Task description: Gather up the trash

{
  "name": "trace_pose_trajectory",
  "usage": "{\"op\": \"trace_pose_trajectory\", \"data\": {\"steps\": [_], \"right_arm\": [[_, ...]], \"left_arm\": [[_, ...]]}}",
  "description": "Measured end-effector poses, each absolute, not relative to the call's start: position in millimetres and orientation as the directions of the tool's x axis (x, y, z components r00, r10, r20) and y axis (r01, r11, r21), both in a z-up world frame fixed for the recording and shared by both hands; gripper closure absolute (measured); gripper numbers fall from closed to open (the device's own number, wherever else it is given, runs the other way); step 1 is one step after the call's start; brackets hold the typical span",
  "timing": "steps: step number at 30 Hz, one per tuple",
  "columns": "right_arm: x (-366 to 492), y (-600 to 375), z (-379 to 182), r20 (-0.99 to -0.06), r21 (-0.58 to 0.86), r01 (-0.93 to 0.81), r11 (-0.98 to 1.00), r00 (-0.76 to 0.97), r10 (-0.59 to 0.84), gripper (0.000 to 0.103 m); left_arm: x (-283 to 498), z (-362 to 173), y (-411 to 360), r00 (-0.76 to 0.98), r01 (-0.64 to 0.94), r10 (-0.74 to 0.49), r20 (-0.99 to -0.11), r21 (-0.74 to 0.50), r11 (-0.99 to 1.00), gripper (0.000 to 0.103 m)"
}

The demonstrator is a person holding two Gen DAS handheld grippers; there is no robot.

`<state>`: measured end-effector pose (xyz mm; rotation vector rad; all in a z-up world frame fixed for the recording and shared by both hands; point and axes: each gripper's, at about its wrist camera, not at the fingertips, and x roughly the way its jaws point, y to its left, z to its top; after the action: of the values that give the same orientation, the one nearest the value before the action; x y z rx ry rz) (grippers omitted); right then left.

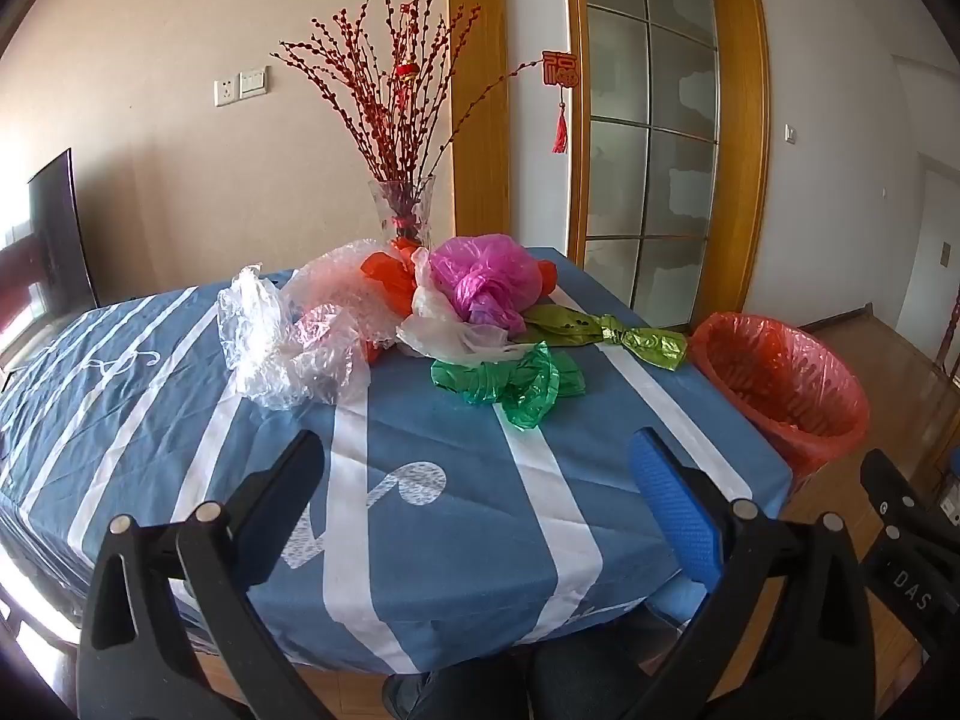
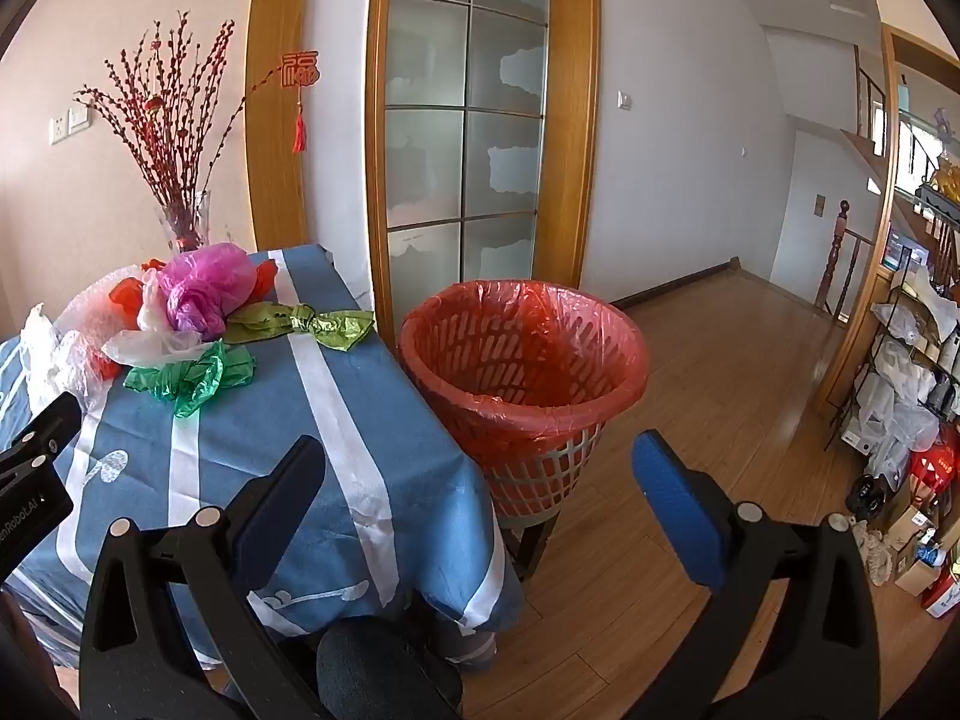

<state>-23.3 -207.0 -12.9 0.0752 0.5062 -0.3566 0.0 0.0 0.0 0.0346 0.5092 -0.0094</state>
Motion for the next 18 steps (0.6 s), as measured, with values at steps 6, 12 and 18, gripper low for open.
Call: {"op": "trace_pose_trajectory", "data": {"steps": [6, 12, 18], "right_arm": [[-23.5, -207.2, -13.1, -0.486, -0.016, 0.352, 0.936, 0.815, -0.315, 0.002], [-23.8, -207.3, -13.5, -0.485, -0.016, 0.352, 0.936, 0.816, -0.315, 0.002], [-22.9, -207.7, -14.3, -0.485, -0.016, 0.352, 0.936, 0.816, -0.315, 0.002]], "left_arm": [[-0.7, 0.4, -1.1, 0.874, 0.021, -0.002, -0.486, 0.033, 0.999, 0.004], [0.2, -0.1, 0.6, 0.872, 0.016, 0.000, -0.490, 0.029, 0.999, 0.004], [-1.2, 0.2, 1.6, 0.872, 0.013, 0.003, -0.490, 0.028, 1.000, 0.004]]}}
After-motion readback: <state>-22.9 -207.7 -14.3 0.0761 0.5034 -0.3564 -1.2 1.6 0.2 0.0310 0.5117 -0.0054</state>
